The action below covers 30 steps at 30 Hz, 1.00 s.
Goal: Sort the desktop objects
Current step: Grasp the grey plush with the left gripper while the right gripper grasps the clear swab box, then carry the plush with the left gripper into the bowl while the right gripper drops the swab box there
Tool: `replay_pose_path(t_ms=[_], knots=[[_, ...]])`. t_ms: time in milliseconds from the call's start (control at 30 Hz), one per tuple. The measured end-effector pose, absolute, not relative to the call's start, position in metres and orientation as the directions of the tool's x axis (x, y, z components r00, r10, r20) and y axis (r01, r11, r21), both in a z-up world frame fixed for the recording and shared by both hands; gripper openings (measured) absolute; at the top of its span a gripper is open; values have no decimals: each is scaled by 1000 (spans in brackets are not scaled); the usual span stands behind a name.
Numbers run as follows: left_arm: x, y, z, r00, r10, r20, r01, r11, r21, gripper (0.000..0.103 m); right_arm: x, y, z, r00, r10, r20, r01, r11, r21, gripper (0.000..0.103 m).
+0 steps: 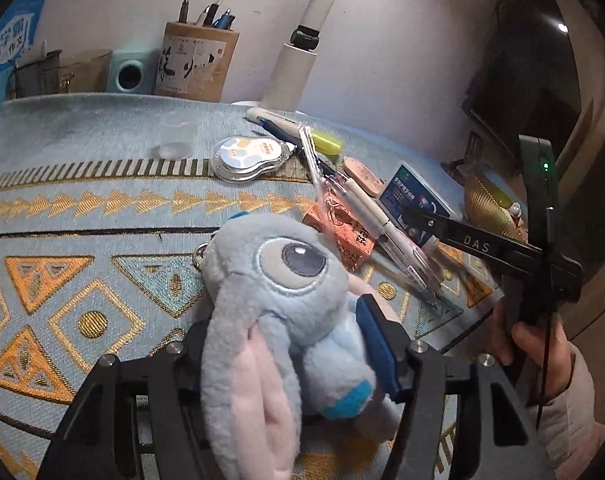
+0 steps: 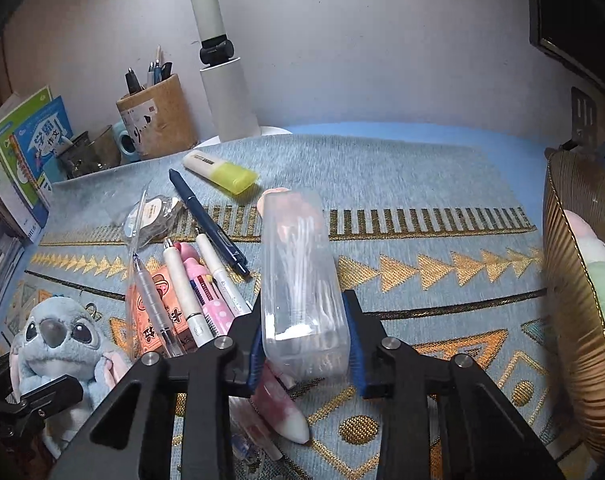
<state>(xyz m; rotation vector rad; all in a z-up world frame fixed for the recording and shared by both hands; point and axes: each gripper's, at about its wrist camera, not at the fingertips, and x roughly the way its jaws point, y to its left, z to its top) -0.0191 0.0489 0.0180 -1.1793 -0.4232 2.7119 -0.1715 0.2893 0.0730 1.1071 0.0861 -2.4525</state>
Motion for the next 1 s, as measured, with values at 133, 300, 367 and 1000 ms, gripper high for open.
replay_pose_path(t_ms=[133,300,367,1000], knots=[[-12,46,24,-709,261,-655,-48,-945,-325,55,-158,301,89,-608,-420,-674,424,-889,171,29],[-4,41,32,-748,288,-599,-75,-932,-354,55,-129,317,112,-645,-447,-619,431,-883,188,29],[-2,43,35,-755,286,-590,-81,-934,-349,55,-116,325,118,-647,-455,-612,436,-879,193,29],[-4,159,80,-781,162,-603,-133,-987,-93,50,-60,439,127,-711,-376,-594,296,-927,232,30]])
